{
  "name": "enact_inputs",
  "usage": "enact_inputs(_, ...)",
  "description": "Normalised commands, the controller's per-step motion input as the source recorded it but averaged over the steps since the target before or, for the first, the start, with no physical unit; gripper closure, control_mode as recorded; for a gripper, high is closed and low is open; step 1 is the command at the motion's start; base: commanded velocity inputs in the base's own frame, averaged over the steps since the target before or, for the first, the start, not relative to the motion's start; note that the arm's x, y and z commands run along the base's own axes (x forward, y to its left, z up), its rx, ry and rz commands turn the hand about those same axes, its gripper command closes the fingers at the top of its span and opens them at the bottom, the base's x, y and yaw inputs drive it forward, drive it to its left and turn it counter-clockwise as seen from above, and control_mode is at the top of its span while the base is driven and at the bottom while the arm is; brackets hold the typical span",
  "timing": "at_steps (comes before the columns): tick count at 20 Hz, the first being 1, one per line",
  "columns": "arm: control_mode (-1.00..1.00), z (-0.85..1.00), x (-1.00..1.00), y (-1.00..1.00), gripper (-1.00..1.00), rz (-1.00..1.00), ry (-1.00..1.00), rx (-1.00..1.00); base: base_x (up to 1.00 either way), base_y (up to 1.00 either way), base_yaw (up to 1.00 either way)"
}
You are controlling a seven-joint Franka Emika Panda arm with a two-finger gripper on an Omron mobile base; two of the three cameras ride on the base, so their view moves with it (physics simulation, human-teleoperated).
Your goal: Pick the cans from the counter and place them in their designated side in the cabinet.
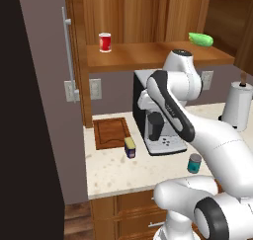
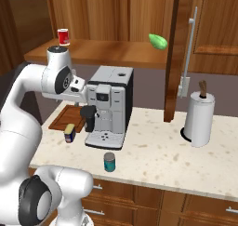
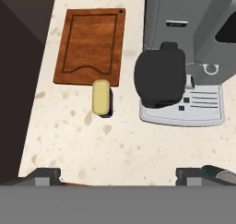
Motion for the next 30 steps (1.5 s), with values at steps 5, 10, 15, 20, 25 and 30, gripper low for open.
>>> enact_inputs(5, -1.0, -0.11, 0.13, 0.2, -1.0, 0.0, 0.0, 0.02, 0.0, 0.0, 0.0)
enact_inputs(10, -1.0, -0.16, 0.1, 0.21, -1.0, 0.0, 0.0, 0.02, 0.0, 0.0, 0.0)
enact_inputs(15, -1.0, -0.2, 0.11, 0.24, -1.0, 0.0, 0.0, 0.0, 0.0, 0.0, 0.0)
enact_inputs(20, -1.0, -0.11, 0.11, 0.22, -1.0, -0.01, 0.0, 0.0, 0.0, 0.0, 0.0)
enact_inputs(25, -1.0, -0.22, 0.09, 0.12, -1.0, -0.03, 0.05, -0.02, 0.0, 0.0, 0.0)
enact_inputs(30, -1.0, -0.26, 0.05, 0.0, -1.0, -0.05, 0.06, -0.02, 0.0, 0.0, 0.0)
